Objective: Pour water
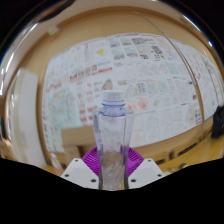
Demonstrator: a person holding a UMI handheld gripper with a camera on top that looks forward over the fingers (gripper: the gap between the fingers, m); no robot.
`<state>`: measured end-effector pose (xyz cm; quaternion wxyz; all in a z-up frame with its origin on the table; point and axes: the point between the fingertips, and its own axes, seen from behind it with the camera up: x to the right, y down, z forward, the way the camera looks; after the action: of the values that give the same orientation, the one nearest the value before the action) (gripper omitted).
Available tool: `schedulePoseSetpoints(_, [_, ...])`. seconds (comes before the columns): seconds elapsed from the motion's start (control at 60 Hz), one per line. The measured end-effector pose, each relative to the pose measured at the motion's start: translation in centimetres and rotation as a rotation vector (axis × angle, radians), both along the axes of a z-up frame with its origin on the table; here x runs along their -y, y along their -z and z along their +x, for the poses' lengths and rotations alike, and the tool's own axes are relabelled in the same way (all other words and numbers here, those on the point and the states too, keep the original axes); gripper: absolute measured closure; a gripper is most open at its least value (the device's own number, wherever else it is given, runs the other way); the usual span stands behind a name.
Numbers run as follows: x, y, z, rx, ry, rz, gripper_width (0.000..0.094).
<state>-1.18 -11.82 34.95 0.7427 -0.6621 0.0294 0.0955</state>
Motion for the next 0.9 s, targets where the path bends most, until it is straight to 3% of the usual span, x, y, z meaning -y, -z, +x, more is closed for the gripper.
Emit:
schedulePoseSetpoints(0.117, [-1.0, 8.0, 4.7, 0.17, 0.09, -0.149, 0.0661])
schedulePoseSetpoints(0.3, [-1.4, 20.0, 8.1, 0.206, 0.092, -0.353, 0.066])
schedulePoseSetpoints(0.45, [-1.3, 25.7, 8.6, 0.223, 0.072, -0.445, 0.0658])
schedulePoseSetpoints(0.483, [-1.6, 25.4, 8.6, 0.22, 0.079, -0.411, 0.0654])
schedulePoseSetpoints(0.7, [-0.7, 25.8, 8.7, 0.214, 0.096, -0.446, 0.0396])
schedulePoseSetpoints(0.733, [-0.5, 26.3, 8.6, 0.214, 0.097, -0.478, 0.0328])
schedulePoseSetpoints(0.8, [0.2, 27.0, 8.1, 0.214, 0.081, -0.526, 0.0066])
schedulePoseSetpoints(0.833, [0.7, 27.1, 8.3, 0.215, 0.087, -0.545, 0.0114])
schedulePoseSetpoints(0.9, [2.0, 26.7, 8.4, 0.22, 0.114, -0.559, 0.0072])
